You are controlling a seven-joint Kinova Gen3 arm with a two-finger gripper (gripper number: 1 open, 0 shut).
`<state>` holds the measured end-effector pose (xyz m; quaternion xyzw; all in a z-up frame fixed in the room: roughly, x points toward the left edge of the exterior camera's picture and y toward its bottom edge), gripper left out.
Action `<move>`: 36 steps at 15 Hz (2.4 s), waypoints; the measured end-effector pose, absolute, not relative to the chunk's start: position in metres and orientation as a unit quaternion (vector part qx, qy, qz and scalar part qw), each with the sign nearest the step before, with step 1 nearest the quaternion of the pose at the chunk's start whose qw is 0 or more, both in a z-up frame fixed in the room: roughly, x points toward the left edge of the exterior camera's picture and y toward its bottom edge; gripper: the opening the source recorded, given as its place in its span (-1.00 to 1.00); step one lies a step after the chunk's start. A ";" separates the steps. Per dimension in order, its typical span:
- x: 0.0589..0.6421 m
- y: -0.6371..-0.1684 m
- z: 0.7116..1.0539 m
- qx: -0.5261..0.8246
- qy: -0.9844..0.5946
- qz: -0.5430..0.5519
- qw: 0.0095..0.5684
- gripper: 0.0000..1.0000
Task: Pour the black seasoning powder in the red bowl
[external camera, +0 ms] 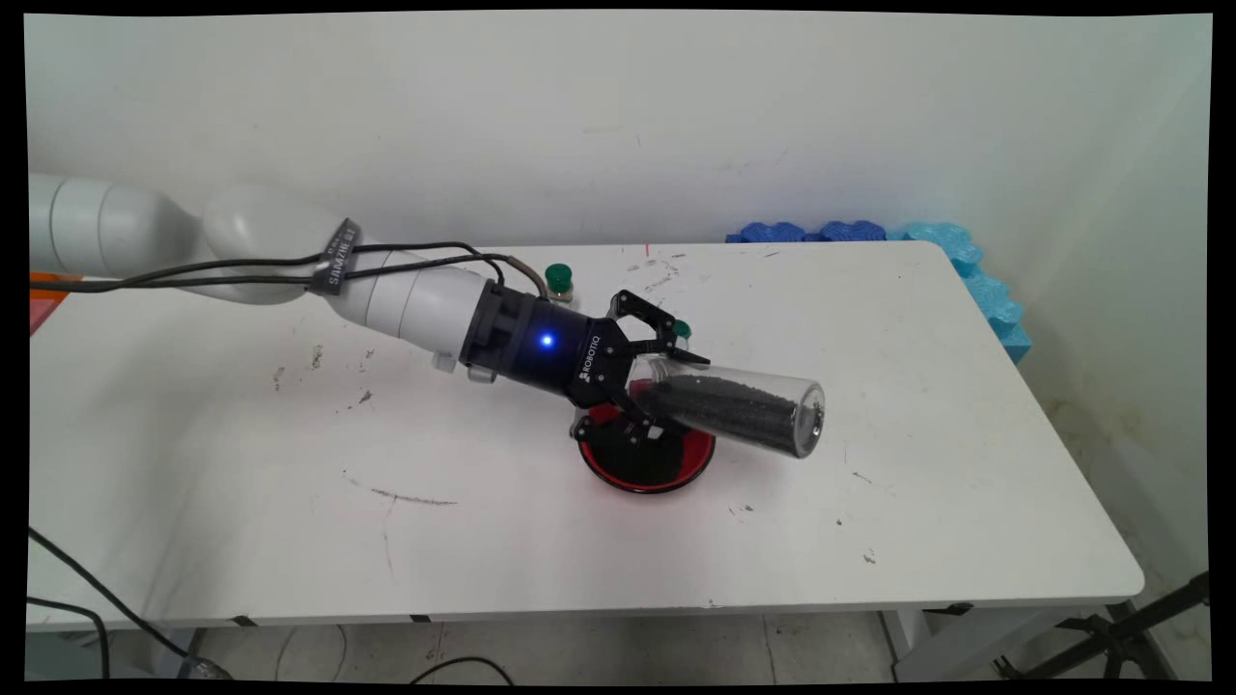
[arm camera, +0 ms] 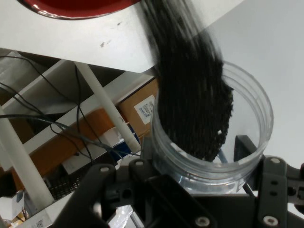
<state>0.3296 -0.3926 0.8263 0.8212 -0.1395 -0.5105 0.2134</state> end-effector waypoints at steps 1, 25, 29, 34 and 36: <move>0.329 -0.393 0.826 0.821 -0.140 -0.511 0.214 -1.00; 0.332 -0.403 0.837 0.774 -0.353 -0.441 0.286 -1.00; 0.332 -0.404 0.843 0.759 -0.394 -0.426 0.296 -1.00; 0.333 -0.406 0.852 0.738 -0.445 -0.405 0.308 -1.00; 0.334 -0.407 0.856 0.727 -0.468 -0.395 0.312 -1.00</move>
